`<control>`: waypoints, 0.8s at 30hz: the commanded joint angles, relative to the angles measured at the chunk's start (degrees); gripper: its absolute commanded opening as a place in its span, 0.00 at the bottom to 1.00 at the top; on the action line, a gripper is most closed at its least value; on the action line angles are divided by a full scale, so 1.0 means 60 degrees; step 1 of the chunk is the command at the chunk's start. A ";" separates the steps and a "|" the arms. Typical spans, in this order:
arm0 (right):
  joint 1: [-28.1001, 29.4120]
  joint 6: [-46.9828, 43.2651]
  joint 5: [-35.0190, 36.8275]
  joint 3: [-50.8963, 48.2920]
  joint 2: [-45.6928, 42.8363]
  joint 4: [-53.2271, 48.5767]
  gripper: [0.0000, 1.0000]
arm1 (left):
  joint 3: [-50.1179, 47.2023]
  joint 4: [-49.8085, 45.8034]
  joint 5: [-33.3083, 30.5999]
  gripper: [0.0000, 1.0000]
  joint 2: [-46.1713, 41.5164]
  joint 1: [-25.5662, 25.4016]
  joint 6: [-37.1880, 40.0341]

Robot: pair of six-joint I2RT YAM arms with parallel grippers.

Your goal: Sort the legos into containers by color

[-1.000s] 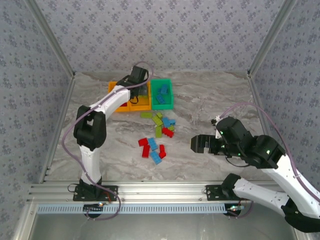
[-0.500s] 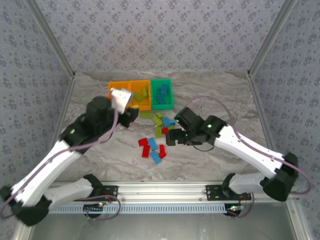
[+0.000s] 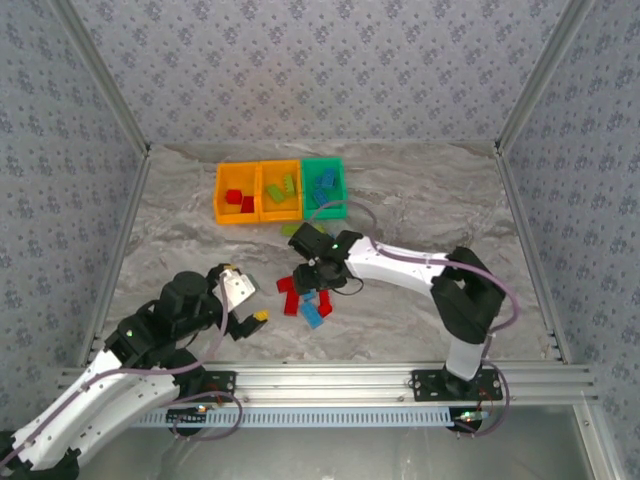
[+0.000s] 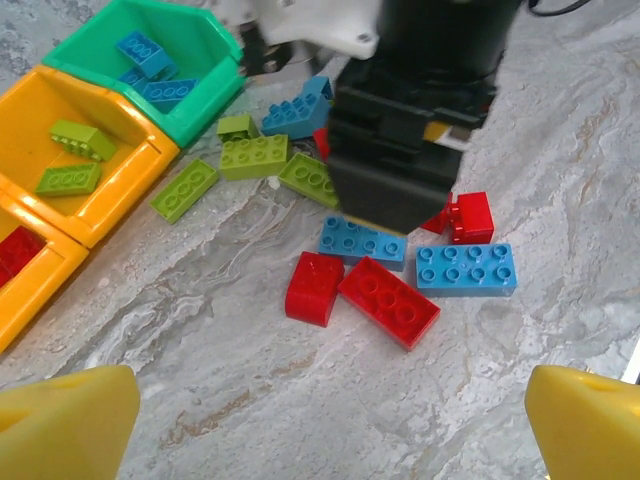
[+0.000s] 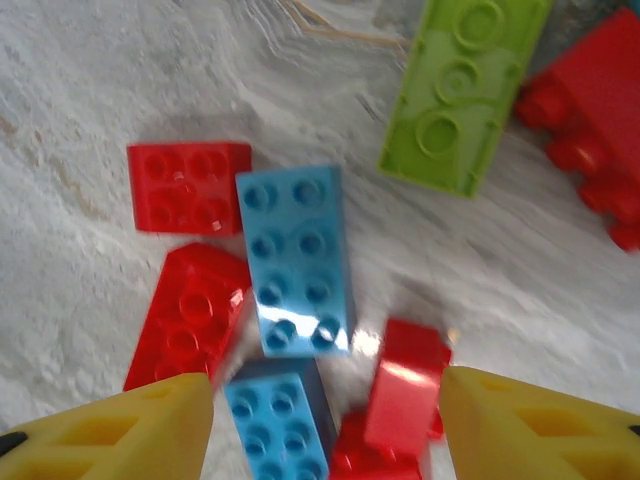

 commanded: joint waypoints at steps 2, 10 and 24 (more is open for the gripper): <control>-0.0030 -0.0135 0.0449 0.0794 0.0738 -0.0246 0.55 | -0.0165 0.0767 0.0209 0.99 -0.0081 -0.0008 0.0393; -0.0007 0.0097 0.0080 0.0998 0.1593 0.0067 0.54 | -0.0433 0.0958 0.0162 0.99 -0.0498 0.0076 0.0466; -0.0071 0.0541 0.0275 0.0903 0.2260 -0.0079 0.37 | -0.0507 0.1029 0.0207 0.99 -0.0667 0.0095 0.0438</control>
